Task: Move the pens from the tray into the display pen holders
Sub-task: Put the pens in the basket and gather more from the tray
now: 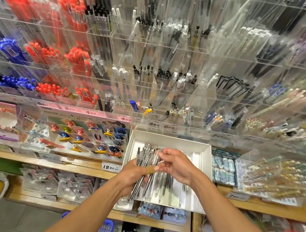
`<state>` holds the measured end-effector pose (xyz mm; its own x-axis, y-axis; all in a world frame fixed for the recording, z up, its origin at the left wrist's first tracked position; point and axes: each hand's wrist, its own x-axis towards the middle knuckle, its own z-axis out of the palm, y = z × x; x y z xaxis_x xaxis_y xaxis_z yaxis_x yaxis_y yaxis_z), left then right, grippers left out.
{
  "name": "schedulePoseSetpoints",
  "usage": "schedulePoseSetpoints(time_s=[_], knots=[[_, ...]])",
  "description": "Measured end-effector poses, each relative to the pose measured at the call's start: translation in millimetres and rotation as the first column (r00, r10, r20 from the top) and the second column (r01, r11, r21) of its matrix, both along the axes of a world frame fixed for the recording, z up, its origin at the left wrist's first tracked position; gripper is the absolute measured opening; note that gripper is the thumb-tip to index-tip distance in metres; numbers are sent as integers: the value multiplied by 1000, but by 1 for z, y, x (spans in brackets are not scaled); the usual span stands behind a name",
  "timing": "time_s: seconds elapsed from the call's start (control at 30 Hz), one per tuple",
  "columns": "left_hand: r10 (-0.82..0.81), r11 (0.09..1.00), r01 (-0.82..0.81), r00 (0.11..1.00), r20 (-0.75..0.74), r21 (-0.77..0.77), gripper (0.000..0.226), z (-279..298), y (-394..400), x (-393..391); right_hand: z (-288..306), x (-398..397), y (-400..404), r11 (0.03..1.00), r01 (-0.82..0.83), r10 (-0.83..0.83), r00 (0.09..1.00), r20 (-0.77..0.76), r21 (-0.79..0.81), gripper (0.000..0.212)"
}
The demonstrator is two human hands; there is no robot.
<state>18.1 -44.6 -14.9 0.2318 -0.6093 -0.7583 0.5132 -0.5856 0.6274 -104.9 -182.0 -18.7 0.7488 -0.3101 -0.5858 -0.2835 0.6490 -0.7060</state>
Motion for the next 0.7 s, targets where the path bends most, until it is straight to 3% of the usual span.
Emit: schedulePoseSetpoints(time_s=[0.2,0.27,0.33,0.4,0.47,0.57,0.7], knots=[[-35,999,35,999,5,-17,62,-3,1,0,-7,0,-5,994,64,-69,996,-54,-93,42],[36,999,-36,999,-24,-4,48,-5,1,1,-20,-4,-9,954,-6,-79,960,-270,-300,26],[86,996,-89,988,-129,-19,39,-5,1,3,-37,-10,-9,789,-293,-92,812,-576,-540,19],[132,990,-138,971,-198,-16,34,-8,2,5,-48,-15,-1,599,-591,-60,639,-767,-540,26],[184,982,-188,959,-214,1,29,-10,3,8,-57,-14,10,510,-700,-66,547,-835,-499,29],[180,983,-186,953,-244,-2,9,-11,3,10,-63,-8,22,468,-735,-114,501,-858,-491,27],[194,979,-203,941,-277,-4,5,-10,5,10,-65,2,29,505,-721,-134,478,-868,-475,26]])
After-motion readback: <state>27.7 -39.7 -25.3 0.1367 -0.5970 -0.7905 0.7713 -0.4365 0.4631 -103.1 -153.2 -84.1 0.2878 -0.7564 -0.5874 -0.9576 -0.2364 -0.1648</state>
